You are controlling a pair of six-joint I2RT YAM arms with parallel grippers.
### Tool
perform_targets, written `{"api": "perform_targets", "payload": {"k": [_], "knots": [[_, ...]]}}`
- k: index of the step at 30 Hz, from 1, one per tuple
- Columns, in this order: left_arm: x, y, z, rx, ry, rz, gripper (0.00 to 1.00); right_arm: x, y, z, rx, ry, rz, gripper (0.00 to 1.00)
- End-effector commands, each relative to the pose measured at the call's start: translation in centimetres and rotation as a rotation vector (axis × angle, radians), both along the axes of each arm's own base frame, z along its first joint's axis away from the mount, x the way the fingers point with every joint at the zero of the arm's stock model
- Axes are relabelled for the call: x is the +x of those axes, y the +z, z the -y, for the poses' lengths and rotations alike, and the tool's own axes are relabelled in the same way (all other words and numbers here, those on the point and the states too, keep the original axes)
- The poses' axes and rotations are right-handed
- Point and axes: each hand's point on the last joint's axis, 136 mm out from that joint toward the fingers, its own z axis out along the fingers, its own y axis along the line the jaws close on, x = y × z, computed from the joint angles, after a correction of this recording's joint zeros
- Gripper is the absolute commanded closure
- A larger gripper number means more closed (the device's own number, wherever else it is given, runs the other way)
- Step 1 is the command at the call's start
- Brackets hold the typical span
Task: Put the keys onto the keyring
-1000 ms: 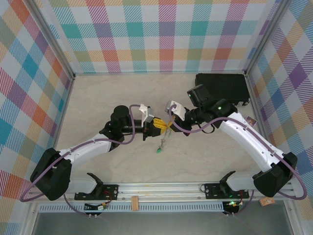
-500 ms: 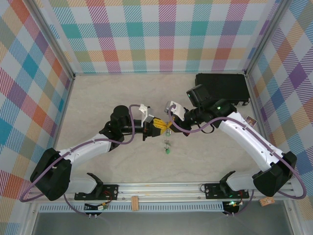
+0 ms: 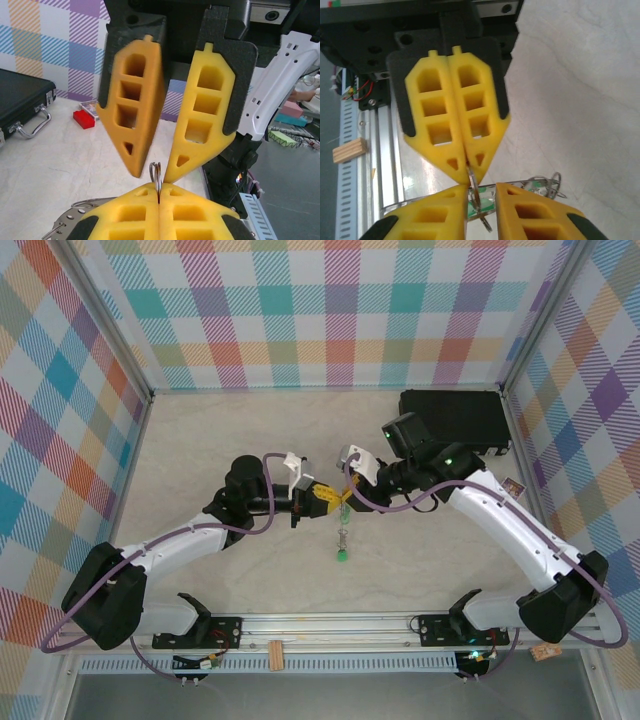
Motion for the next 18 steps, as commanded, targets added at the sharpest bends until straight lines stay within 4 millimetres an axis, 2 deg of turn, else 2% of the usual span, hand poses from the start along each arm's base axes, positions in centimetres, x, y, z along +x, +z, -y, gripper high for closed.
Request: {"api": "perform_targets", "payload": {"k": [1, 3, 5, 13, 18], "knots": [[-0.8, 2.7, 0.1, -0.086, -0.028, 0.084, 1.0, 0.2, 1.7, 0.0, 0.047, -0.033, 0.075, 0.75], [-0.7, 3.0, 0.1, -0.105, -0.021, 0.081, 1.0, 0.5, 2.4, 0.4, 0.065, -0.072, 0.111, 0.71], [-0.5, 3.4, 0.0, -0.128, -0.005, 0.081, 1.0, 0.7, 3.0, 0.8, 0.09, -0.107, 0.149, 0.63], [-0.1, 6.4, -0.5, -0.295, 0.033, 0.077, 1.0, 0.8, 6.2, 2.4, 0.269, -0.246, 0.284, 0.62], [0.4, 8.3, -0.9, -0.393, 0.065, 0.056, 1.0, 0.4, 6.5, 2.5, 0.364, -0.261, 0.319, 0.62]]}}
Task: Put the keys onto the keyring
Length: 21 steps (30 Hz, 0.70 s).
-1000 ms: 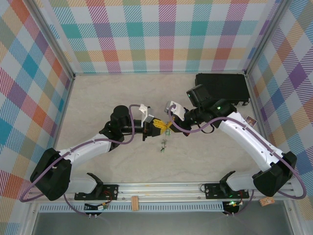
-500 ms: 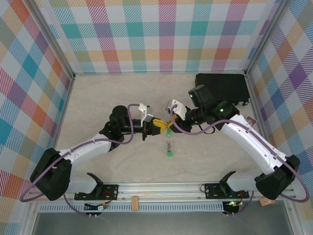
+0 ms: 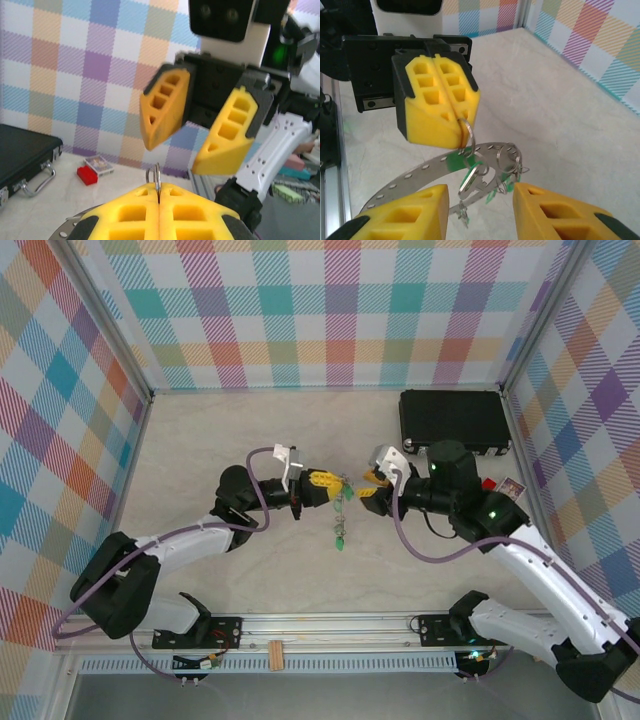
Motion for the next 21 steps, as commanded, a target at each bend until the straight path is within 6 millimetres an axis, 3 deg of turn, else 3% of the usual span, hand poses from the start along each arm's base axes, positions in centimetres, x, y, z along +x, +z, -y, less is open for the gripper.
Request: {"api": "perform_targets", "payload": {"k": [1, 12, 21], "knots": [[-0.7, 4.0, -0.7, -0.147, 0.015, 0.059, 1.0, 0.5, 2.0, -0.5, 0.119, -0.022, 0.059, 0.62], [-0.4, 6.1, -0.3, -0.226, 0.101, 0.065, 1.0, -0.2, 3.8, -1.0, 0.267, -0.002, 0.12, 0.61], [-0.7, 6.7, -0.2, -0.237, 0.081, 0.059, 1.0, -0.1, 3.2, -1.4, 0.25, 0.003, 0.123, 0.64]]}}
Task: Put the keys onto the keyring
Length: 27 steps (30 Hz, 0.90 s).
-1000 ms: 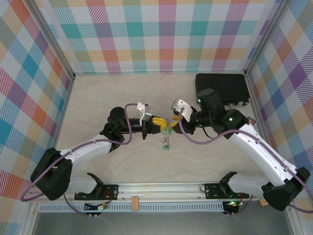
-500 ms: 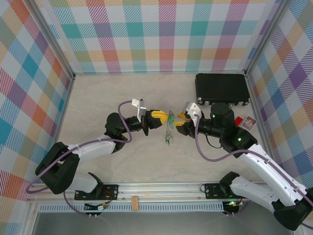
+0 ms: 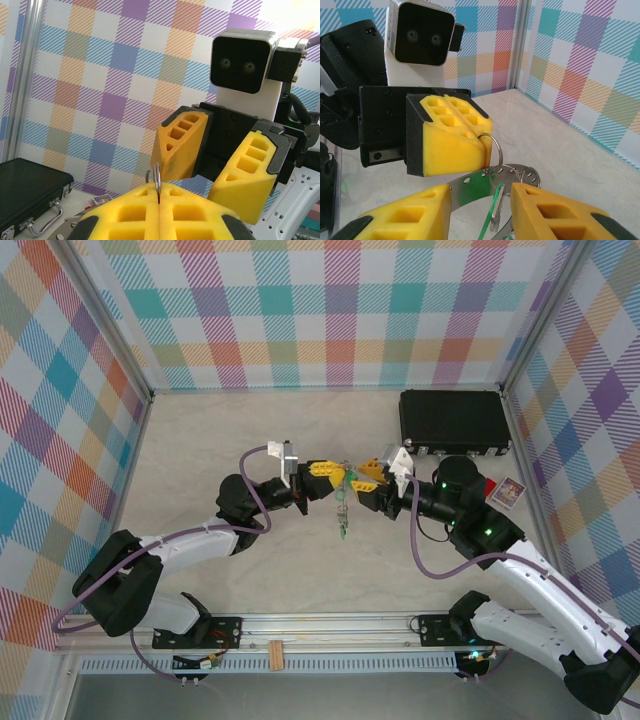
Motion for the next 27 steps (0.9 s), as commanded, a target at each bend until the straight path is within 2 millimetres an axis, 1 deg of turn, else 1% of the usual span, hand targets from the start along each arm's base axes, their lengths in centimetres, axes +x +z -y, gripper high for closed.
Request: {"api": "perform_targets", "payload": {"k": [1, 4, 7, 11, 15, 18, 20, 22, 27], "knots": [[-1.2, 3.6, -0.4, -0.089, -0.014, 0.078, 1.0, 0.0, 0.3, -0.3, 0.019, 0.009, 0.016, 0.65], [-1.2, 3.7, -0.4, -0.09, -0.016, 0.076, 1.0, 0.0, 0.1, -0.5, 0.013, 0.013, 0.011, 0.67], [-1.2, 3.7, -0.3, -0.09, -0.019, 0.074, 1.0, 0.2, -0.1, -0.8, 0.002, 0.017, 0.006, 0.67], [-1.3, 3.8, -0.3, -0.091, -0.026, 0.076, 1.0, 0.3, -0.1, -0.9, -0.005, 0.017, 0.004, 0.71], [-1.5, 3.9, -0.3, -0.093, -0.03, 0.078, 1.0, 0.5, -0.2, -1.0, -0.009, 0.013, 0.005, 0.72], [-1.6, 4.0, -0.3, -0.095, -0.032, 0.078, 1.0, 0.6, -0.5, -1.1, -0.016, 0.013, -0.001, 0.75], [-1.8, 4.2, -0.4, -0.097, -0.035, 0.083, 1.0, 0.8, -0.5, -1.1, -0.016, 0.003, 0.003, 0.7], [-1.8, 4.2, -0.4, -0.096, -0.036, 0.083, 1.0, 0.9, -0.4, -0.9, -0.011, -0.012, 0.013, 0.6], [-1.9, 4.2, -0.5, -0.096, -0.04, 0.082, 1.0, 1.2, -0.4, -0.5, -0.007, -0.042, 0.021, 0.59]]}}
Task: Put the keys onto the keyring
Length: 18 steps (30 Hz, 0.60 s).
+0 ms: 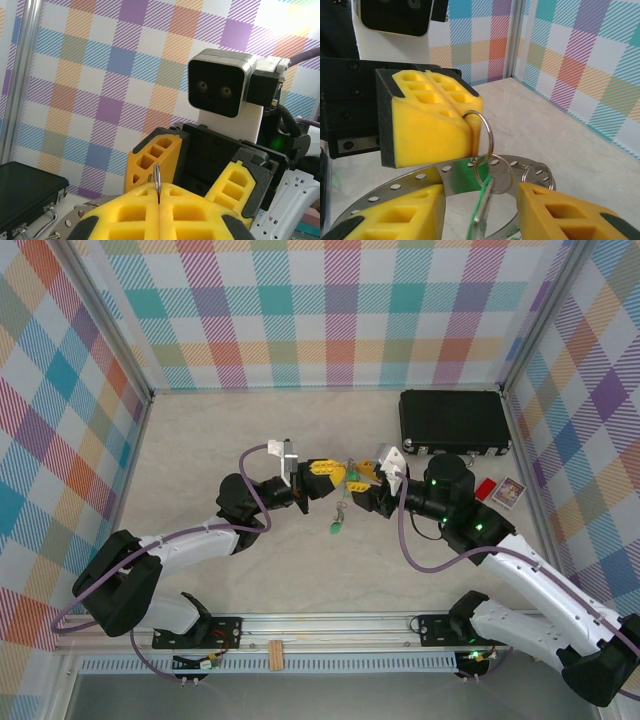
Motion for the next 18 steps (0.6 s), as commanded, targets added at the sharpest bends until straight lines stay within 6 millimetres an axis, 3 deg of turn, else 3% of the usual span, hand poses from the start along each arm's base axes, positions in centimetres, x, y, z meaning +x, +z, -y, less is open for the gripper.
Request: {"api": "perform_targets", "payload": {"k": [1, 12, 18], "knots": [[-1.8, 3.5, -0.6, -0.081, -0.028, 0.088, 1.0, 0.0, 1.1, 0.1, 0.03, -0.014, 0.044, 0.6], [-1.9, 3.8, -0.7, -0.09, -0.027, 0.086, 1.0, -0.5, 0.9, -0.4, 0.022, 0.034, 0.032, 0.97], [-2.1, 4.2, -0.7, -0.1, -0.039, 0.082, 1.0, -0.7, -0.1, -0.9, -0.001, 0.064, -0.003, 1.0]]}}
